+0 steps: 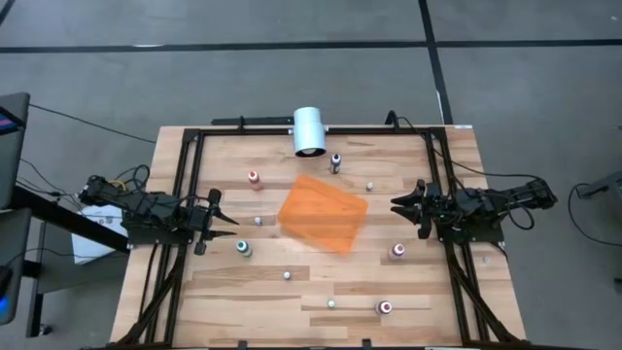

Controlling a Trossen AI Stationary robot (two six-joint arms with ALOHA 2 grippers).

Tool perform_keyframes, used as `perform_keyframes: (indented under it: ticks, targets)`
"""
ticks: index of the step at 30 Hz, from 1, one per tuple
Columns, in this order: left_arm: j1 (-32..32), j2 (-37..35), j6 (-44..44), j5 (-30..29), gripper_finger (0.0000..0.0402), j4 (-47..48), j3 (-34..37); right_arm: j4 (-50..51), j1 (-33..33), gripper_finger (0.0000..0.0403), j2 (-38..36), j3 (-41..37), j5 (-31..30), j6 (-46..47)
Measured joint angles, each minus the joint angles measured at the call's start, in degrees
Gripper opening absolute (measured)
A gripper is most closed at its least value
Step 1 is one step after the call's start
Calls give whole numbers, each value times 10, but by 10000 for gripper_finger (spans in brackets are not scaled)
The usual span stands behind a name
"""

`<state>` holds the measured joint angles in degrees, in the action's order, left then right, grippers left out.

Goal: Pick & Place food coloring
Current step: Put the large black food coloring bottle into the bin

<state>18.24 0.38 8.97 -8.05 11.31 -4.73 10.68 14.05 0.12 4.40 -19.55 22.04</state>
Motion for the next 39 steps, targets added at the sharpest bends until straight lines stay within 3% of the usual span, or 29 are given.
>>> perform_keyframes:
  ticks: [9,14,19,26,30,35,39]
  targets:
    - [0,0,-28,-3,119,-18,2,0,0,123,0,0,0,0]
    - [0,0,-88,-8,119,-39,3,0,0,123,0,0,0,0]
    - [0,0,-139,-50,119,-101,3,-5,0,123,0,0,0,0]
    - [0,0,-119,-112,119,-110,2,-26,0,123,0,-3,-1,59]
    - [0,0,-162,-145,119,-105,1,-39,0,123,0,-3,-1,60]
    - [0,0,-190,-158,119,-79,1,-46,0,123,0,-3,-27,60]
    - [0,0,-220,-158,119,-53,1,-106,-1,123,7,-2,-55,46]
